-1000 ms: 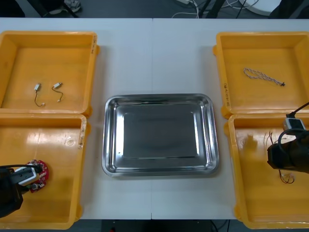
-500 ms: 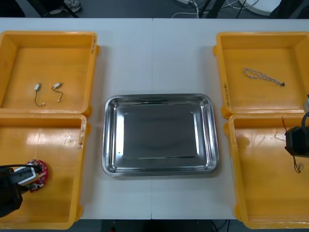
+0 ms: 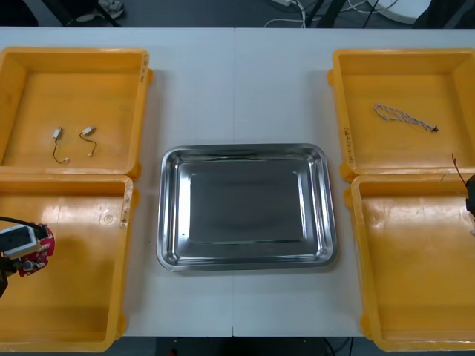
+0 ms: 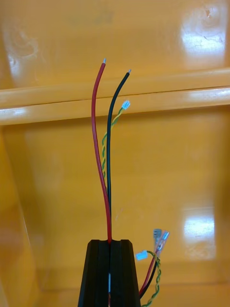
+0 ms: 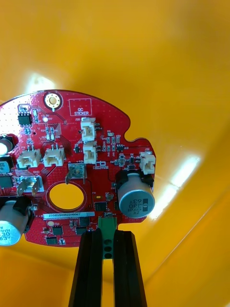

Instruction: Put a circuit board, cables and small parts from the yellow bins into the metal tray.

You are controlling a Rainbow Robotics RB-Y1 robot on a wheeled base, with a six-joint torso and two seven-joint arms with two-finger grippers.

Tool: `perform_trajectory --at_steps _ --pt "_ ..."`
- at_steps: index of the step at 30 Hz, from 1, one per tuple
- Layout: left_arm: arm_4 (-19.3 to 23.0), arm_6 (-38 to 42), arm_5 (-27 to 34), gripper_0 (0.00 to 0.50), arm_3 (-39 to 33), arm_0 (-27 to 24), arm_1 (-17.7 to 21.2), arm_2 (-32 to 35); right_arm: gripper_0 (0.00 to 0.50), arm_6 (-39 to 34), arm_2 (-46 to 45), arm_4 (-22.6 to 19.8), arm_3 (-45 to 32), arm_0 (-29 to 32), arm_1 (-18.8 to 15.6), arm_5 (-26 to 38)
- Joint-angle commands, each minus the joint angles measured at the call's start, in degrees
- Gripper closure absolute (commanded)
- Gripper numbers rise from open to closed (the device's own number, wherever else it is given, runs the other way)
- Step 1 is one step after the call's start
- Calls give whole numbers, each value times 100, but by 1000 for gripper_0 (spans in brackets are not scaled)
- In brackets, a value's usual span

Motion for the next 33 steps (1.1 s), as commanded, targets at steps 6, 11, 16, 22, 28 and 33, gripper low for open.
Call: perform_trajectory --at_steps 6,11,16,22,28,33 --pt "-76 1705 1376 500 -778 -1114 -324 332 500 -205 -151 -714 -172 -323 -646 27" --pt "-94 2487 2132 500 -1094 -1659 -403 315 500 -170 -90 -1145 -172 -525 -857 27" --pt "-120 3146 2615 500 -1279 -2116 -526 95 500 -205 51 -1461 -172 -648 -1085 27" --pt "-331 4052 2941 500 -1446 -2766 -737 -468 500 -152 69 -1646 -172 -745 -1155 27" --pt "-744 4939 3108 500 -1481 -3417 -1018 -1259 500 -126 332 -1953 -181 -1061 -1182 27" --pt "-1140 5599 3253 500 -1481 -3935 -1440 -1883 500 -82 842 -1980 -330 -1369 -1173 27"
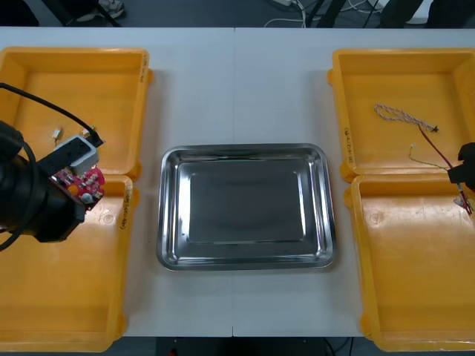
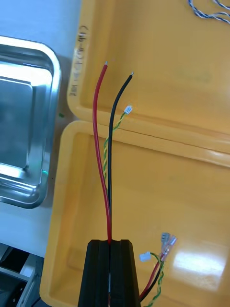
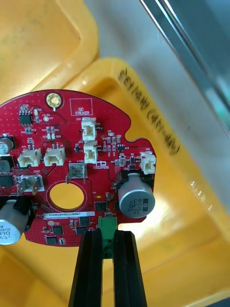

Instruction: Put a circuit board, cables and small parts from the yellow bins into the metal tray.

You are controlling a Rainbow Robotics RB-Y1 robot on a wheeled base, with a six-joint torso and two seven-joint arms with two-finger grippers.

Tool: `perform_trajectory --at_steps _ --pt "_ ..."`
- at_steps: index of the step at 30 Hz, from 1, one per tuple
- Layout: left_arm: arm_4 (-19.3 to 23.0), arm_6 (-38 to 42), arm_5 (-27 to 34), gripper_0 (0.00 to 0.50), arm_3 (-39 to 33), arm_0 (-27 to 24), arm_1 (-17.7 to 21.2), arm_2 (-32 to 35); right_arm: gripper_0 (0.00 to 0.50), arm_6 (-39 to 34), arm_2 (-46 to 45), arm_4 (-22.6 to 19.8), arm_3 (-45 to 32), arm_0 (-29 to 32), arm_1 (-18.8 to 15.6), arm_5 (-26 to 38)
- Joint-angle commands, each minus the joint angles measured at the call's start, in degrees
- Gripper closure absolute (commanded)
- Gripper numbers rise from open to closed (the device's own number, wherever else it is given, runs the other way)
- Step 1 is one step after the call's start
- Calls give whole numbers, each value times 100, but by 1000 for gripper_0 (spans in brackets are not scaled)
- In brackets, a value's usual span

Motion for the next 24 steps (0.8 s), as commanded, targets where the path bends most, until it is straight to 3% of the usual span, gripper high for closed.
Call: perform_trajectory --at_steps 1,9,17,24 --pt "-330 760 109 500 -181 -609 -464 -449 500 -73 541 -72 -287 -453 -243 25" --pt "-910 1700 109 500 -163 -1118 -1009 -1372 500 -99 1235 -81 -612 -655 -243 25" --pt "-1428 2448 109 500 320 -1488 -1492 -2322 500 -55 1578 -63 -727 -708 -251 25" --pt "-1762 2597 109 500 812 -1699 -1853 -2831 500 -46 1842 113 -946 -708 -383 -32"
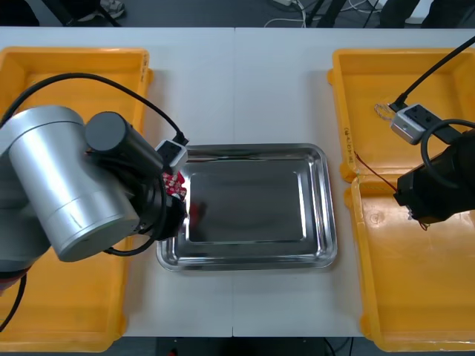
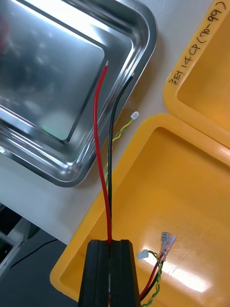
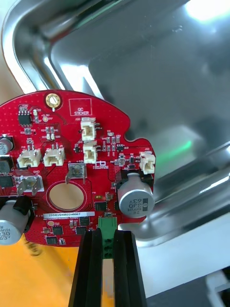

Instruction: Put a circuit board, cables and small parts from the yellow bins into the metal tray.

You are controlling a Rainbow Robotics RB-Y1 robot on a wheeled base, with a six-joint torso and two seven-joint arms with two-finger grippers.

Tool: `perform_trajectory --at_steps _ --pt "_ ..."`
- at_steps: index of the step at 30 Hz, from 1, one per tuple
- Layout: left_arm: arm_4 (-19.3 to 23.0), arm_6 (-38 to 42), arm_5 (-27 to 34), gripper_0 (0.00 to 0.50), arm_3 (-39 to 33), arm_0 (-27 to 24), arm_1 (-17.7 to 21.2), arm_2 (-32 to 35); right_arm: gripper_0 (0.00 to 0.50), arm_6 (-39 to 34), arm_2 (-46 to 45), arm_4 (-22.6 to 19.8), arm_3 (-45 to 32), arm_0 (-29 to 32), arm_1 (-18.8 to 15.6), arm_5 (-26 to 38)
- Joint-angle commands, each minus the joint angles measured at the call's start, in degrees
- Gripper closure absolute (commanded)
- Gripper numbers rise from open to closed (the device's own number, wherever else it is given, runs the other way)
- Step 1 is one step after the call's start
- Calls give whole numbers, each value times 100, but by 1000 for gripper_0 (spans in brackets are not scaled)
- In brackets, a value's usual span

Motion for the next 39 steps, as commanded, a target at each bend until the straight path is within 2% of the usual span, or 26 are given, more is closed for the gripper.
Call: perform_trajectory --at_steps 1,6,25,39 --pt "-219 246 39 500 281 -345 -330 -370 500 -47 309 174 -347 -170 -370 -60" --pt "-271 378 -274 500 571 -406 -401 -651 500 -47 397 191 -382 -170 -493 -165" --pt "-350 580 -1425 500 1582 -670 -603 -1671 500 -38 494 235 -399 -170 -528 -191" --pt "-254 615 -1522 500 1644 -670 -550 -2005 500 -21 511 270 -399 -170 -528 -191"
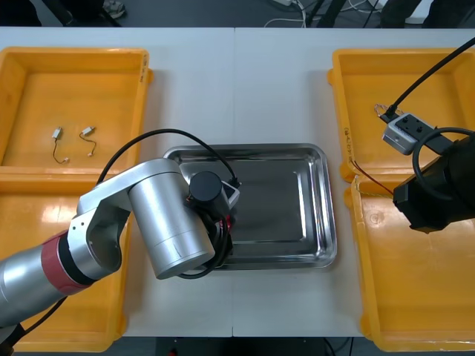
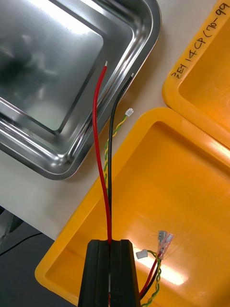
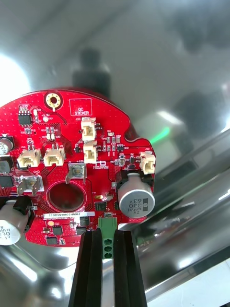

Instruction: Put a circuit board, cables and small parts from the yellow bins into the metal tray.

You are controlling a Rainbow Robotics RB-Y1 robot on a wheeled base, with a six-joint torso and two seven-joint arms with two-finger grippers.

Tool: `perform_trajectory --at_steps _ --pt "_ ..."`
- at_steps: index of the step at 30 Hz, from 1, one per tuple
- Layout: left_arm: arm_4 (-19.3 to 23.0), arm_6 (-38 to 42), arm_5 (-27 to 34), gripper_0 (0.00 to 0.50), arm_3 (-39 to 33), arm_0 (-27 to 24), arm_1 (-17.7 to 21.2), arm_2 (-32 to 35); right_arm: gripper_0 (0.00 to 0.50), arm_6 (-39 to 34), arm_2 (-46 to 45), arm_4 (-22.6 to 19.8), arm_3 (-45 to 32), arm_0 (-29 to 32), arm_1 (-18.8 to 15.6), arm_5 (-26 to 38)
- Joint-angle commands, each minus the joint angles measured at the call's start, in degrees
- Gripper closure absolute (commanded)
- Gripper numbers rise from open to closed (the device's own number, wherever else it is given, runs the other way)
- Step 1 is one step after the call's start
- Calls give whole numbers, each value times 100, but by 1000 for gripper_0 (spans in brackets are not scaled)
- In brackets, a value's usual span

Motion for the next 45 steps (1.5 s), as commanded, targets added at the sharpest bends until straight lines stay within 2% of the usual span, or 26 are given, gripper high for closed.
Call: perform_trajectory --at_steps 1,16,17,18,19,20,21,25,32,35,40,45 --pt "54 432 -77 500 -76 -223 -63 -123 500 -21 80 43 -155 -165 -229 -41" --pt "116 503 -86 500 -76 -179 95 -167 500 -4 80 51 -155 -165 -229 -32" --pt "98 503 -86 464 -76 -179 95 -176 500 -4 80 51 -164 -165 -229 -41" --pt "63 503 -104 397 -76 -179 104 -176 500 -4 80 51 -155 -165 -229 -41" --pt "63 503 -113 355 -76 -179 104 -167 500 -4 80 43 -155 -165 -229 -41" --pt "46 503 -139 293 -76 -179 104 -176 500 -4 80 43 -155 -174 -229 -41" --pt "28 511 -157 257 -76 -179 104 -176 500 -4 80 43 -155 -165 -229 -41" --pt "-7 538 -174 240 -76 -179 104 -176 500 -4 80 34 -155 -165 -229 -41" --pt "28 564 -174 147 -76 -170 148 -167 500 23 89 -10 -155 -165 -221 -68" --pt "28 564 -174 125 -85 -179 157 -167 500 58 151 -36 -164 -174 -229 -138" --pt "2 591 -113 112 -191 -179 157 -97 500 67 274 -45 -155 -201 -229 -287" --pt "274 643 283 107 -419 -188 157 413 500 102 458 -45 -155 -306 -229 -393"
